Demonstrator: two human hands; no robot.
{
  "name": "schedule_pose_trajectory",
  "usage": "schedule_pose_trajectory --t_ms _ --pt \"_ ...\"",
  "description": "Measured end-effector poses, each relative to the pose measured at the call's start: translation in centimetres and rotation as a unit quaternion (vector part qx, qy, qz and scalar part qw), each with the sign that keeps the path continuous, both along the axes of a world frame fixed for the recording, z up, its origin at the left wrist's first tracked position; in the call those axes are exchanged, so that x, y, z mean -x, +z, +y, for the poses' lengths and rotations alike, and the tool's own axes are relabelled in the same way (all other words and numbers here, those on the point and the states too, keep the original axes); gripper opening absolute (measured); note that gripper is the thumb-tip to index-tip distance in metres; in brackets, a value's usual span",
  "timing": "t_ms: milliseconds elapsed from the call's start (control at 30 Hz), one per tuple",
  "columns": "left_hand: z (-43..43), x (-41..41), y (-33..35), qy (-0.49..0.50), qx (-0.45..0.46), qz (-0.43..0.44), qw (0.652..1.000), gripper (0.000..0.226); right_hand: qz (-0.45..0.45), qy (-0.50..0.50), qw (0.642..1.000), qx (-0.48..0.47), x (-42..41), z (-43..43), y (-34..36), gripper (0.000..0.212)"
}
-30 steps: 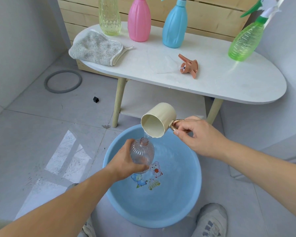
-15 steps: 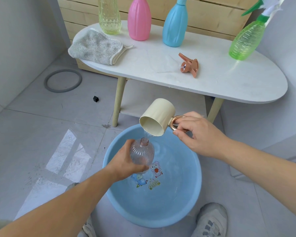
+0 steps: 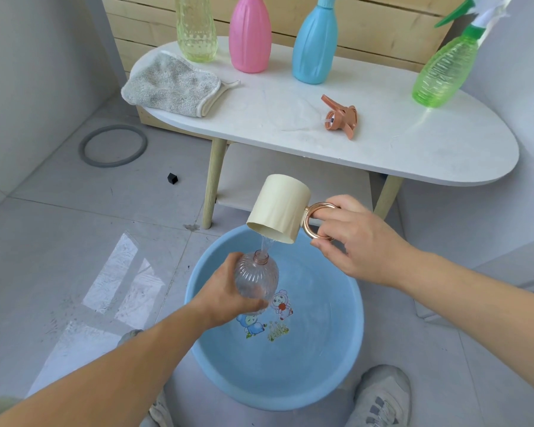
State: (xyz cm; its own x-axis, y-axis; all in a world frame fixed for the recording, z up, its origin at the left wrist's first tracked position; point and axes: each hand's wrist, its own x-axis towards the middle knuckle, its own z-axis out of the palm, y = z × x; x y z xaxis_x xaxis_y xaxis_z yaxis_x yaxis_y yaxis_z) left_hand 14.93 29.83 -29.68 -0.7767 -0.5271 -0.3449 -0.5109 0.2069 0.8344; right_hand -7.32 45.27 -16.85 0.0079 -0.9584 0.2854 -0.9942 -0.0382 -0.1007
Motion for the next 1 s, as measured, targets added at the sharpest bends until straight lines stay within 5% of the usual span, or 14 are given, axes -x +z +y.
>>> schedule_pose_trajectory --t_ms 100,233,333,433,633,800,1000 --pt "0.1 0.0 0.0 -0.001 0.000 -0.003 1.000 0.097 0.014 0.007 1.000 0.002 -0.2 0.0 -0.4 0.032" --pt "0.2 0.0 0.2 0.001 -0.002 -0.002 1.000 0.096 -0.124 -0.060 0.990 -0.026 -0.6 0.0 -1.6 0.033" --pt "0.3 0.0 0.2 0.004 -0.006 -0.004 1.000 0.093 -0.262 -0.180 0.945 -0.081 -0.9 -0.1 -3.0 0.032" --pt "0.2 -0.3 -0.3 0.008 -0.008 -0.007 1.000 0.088 -0.305 -0.247 0.911 -0.127 -0.7 -0.2 -5.5 0.039" --pt "0.5 -0.7 -1.2 0.017 -0.008 -0.029 0.999 0.083 -0.286 -0.279 0.897 -0.192 0.1 -0.1 -12.1 0.040" --pt "0.4 -0.9 -2.2 0.020 -0.011 -0.048 0.999 0.082 -0.200 -0.176 0.917 -0.296 -0.2 -0.6 -16.9 0.031" --pt "0.5 -0.6 -3.2 0.017 -0.013 -0.056 0.998 0.084 -0.154 -0.136 0.927 -0.315 -0.2 -1.4 -20.6 0.031"
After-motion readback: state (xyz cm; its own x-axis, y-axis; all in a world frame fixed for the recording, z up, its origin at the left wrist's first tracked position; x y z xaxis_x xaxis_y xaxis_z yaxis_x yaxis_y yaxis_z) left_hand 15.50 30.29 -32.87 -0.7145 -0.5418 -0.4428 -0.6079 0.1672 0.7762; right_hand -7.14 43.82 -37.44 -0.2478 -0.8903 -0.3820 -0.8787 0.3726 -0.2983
